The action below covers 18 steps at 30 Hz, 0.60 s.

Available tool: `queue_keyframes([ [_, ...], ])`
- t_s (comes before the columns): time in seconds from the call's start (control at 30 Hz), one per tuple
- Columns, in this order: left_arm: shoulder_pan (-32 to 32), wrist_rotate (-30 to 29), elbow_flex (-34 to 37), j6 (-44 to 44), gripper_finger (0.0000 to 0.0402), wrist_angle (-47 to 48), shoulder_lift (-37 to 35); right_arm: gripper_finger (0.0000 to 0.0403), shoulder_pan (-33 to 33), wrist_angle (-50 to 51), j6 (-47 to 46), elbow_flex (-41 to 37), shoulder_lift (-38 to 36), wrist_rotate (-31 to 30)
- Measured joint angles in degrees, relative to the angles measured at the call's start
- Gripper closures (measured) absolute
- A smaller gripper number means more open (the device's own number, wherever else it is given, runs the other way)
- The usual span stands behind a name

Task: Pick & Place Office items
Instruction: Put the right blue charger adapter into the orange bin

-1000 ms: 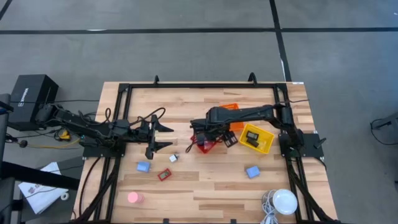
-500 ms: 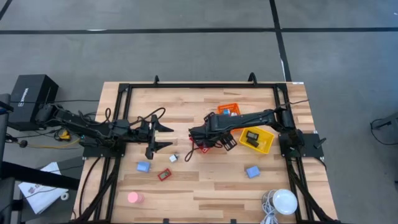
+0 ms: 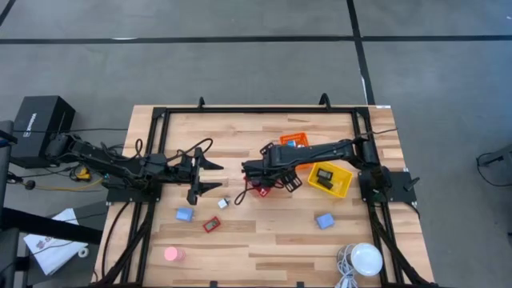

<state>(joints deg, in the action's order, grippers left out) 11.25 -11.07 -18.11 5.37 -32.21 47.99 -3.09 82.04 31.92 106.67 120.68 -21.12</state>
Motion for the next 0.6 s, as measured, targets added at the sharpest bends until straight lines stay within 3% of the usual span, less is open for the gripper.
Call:
queue_keyframes([
  [0.17, 0.0, 0.0, 0.0, 0.0, 0.0143, 0.0, 0.0, 0.0177, 0.0, 0.4, -1.4, 0.0, 0.0, 0.0],
  [0.6, 0.0, 0.0, 0.0, 0.0, 0.0143, 0.0, 0.0, 0.023, -0.4, 7.8, -17.2, -0.1, -0.8, 0.7],
])
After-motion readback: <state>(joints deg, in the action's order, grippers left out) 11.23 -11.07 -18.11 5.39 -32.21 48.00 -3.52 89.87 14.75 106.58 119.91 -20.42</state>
